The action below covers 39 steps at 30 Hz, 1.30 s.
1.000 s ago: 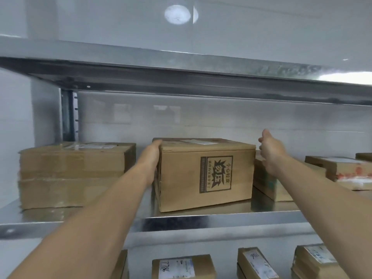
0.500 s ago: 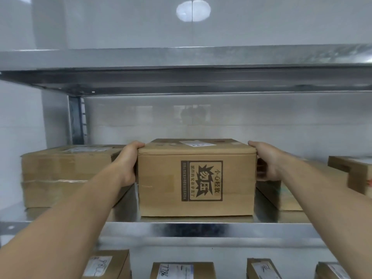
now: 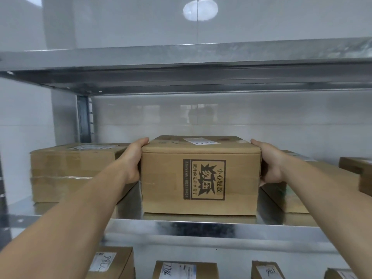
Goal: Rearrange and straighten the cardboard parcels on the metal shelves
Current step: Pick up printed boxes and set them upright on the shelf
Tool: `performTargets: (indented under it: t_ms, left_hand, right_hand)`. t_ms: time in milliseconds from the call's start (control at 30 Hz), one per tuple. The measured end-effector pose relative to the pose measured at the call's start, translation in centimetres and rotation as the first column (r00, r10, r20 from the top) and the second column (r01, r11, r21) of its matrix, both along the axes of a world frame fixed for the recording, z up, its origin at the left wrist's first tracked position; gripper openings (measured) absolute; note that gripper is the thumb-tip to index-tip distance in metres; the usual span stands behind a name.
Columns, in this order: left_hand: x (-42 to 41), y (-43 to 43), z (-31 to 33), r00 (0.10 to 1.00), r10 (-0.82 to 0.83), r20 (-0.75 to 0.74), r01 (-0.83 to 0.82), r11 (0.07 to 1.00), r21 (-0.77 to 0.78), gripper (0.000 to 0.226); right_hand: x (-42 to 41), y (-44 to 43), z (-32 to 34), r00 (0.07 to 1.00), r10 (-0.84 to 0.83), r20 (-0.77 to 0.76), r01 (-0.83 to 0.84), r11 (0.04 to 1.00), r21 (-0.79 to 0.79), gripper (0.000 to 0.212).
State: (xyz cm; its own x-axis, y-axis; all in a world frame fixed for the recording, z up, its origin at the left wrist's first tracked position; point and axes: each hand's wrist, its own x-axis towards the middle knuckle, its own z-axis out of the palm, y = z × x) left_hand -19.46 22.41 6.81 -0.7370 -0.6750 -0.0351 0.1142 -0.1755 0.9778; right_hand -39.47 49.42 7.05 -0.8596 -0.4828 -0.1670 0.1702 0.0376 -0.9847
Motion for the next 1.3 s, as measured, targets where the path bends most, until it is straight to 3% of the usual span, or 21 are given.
performTargets:
  t_ms: [267, 433, 467, 567, 667, 767, 1033, 1300]
  left_hand:
    - [0.1, -0.7, -0.4, 0.993, -0.009, -0.119, 0.009, 1.0, -0.002, 0.033]
    - [0.2, -1.3, -0.7, 0.974, -0.062, -0.219, 0.051, 0.997, -0.058, 0.053]
    - [0.2, -1.3, -0.6, 0.973, -0.062, -0.224, 0.05, 0.997, -0.058, 0.054]
    - [0.3, -1.6, -0.6, 0.974, -0.068, -0.216, 0.052, 0.996, -0.078, 0.053]
    - [0.4, -1.8, -0.7, 0.973, -0.089, -0.215, 0.067, 0.992, -0.105, 0.046]
    - [0.1, -2.2, -0.9, 0.974, -0.12, -0.194, 0.096, 0.987, -0.131, 0.032]
    - [-0.8, -2.8, -1.4, 0.983, -0.114, -0.141, 0.088, 0.98, -0.18, 0.058]
    - [-0.9, -2.3, -1.4, 0.973, -0.06, -0.221, 0.033, 0.992, -0.126, 0.061]
  right_hand:
    - [0.0, -0.1, -0.3, 0.995, 0.002, -0.095, -0.01, 0.997, -0.075, 0.028]
    - [-0.4, -0.8, -0.2, 0.998, 0.005, -0.07, -0.019, 0.979, -0.205, 0.014]
    - [-0.6, -0.9, -0.3, 0.997, 0.003, -0.08, -0.021, 0.976, -0.218, 0.016]
    - [-1.2, -1.3, -0.7, 0.993, -0.041, -0.107, 0.014, 0.969, -0.248, 0.052]
    - [-1.4, -1.6, -0.8, 0.993, -0.053, -0.105, 0.022, 0.961, -0.277, 0.063]
    - [-1.5, -1.8, -0.8, 0.989, -0.094, -0.117, 0.057, 0.956, -0.289, 0.057]
    - [-0.7, -2.0, -0.6, 0.993, -0.077, -0.093, 0.043, 0.945, -0.324, 0.064]
    - [0.1, -2.0, -1.1, 0.978, -0.034, -0.206, -0.038, 0.942, -0.335, 0.031]
